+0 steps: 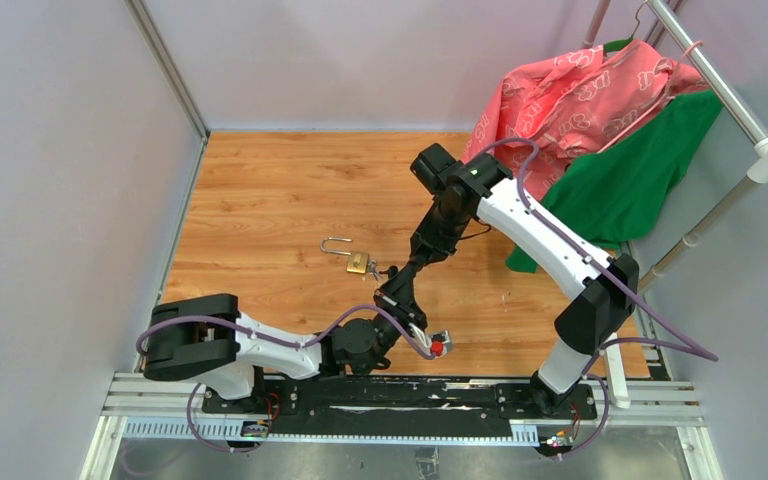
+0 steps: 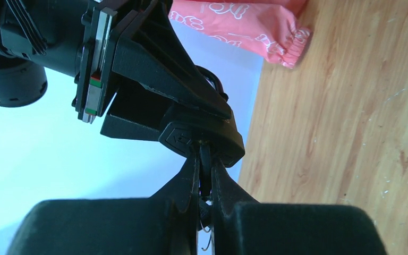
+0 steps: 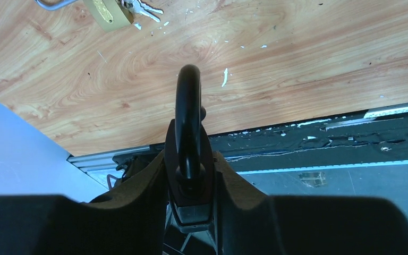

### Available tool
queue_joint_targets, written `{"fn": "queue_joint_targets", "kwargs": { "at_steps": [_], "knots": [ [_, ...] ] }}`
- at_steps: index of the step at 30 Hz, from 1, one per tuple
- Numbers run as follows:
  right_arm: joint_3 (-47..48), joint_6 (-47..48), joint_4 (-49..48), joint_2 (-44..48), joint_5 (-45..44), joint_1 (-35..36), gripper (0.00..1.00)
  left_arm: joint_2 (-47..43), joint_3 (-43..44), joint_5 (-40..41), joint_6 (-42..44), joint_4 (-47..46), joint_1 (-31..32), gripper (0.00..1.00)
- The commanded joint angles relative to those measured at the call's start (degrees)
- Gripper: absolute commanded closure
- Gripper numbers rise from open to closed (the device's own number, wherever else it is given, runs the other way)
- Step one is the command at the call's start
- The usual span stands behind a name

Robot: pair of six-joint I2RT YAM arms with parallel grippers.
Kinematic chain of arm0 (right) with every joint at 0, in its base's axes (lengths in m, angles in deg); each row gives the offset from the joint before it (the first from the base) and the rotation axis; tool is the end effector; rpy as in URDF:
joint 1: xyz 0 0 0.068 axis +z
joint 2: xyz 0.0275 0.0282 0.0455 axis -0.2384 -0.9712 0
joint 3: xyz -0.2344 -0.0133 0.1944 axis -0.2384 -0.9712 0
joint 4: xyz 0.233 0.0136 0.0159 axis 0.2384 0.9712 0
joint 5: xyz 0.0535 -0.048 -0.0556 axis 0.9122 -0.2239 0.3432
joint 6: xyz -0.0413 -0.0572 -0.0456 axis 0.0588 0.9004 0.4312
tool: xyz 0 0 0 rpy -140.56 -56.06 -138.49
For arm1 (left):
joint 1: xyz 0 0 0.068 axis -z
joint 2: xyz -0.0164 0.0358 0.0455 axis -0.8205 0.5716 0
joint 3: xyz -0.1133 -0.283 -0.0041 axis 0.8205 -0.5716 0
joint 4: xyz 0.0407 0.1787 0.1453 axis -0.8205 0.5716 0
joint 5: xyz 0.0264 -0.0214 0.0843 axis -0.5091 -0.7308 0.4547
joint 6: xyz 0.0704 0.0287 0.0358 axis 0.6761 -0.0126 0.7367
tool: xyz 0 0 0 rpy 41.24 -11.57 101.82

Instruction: Unlock with the key

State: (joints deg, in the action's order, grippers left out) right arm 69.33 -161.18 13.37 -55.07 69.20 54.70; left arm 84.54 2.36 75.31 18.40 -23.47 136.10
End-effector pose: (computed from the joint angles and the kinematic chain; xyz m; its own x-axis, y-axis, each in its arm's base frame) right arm 0.2331 0.2130 0.3418 -0.8663 0.4994 -0.0098 0.4602 0.8057 0.3730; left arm 0.0924 -0.2727 0.2698 0.6292 0.7337 -0.2565 0.1229 0.2319 0.9649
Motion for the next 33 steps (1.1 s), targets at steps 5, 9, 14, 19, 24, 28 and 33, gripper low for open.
{"fn": "queue_joint_targets", "kwargs": {
  "at_steps": [5,9,14,19,24,28,33],
  "knots": [
    [3.57,5.12,7.37,-1.79,3.73,1.37,1.00,2.16,1.46,-0.31,10.92,-9.45,1.12,1.00],
    [3.18,5.24,7.25,-1.34,3.59,1.19,1.00,2.72,2.33,2.38,10.83,-10.28,1.21,1.00],
    [2.43,5.56,6.95,-0.61,2.70,1.04,1.00,1.07,4.64,8.57,6.25,-5.40,1.70,0.90],
    [1.11,6.26,6.35,0.97,0.23,0.35,1.00,-6.76,5.03,9.62,-7.32,9.24,2.54,0.22],
    [-2.30,9.27,2.04,2.78,-0.78,-1.46,1.00,-12.60,3.84,10.50,-17.62,17.07,3.60,0.00],
    [-7.01,13.38,-4.70,5.00,-0.73,-3.41,1.00,-19.79,3.44,9.55,-30.80,26.55,4.38,0.00],
    [-11.51,18.07,-12.72,8.13,-2.77,-5.01,1.00,-30.07,3.79,5.93,-46.77,41.17,4.37,0.00]
  ]
}}
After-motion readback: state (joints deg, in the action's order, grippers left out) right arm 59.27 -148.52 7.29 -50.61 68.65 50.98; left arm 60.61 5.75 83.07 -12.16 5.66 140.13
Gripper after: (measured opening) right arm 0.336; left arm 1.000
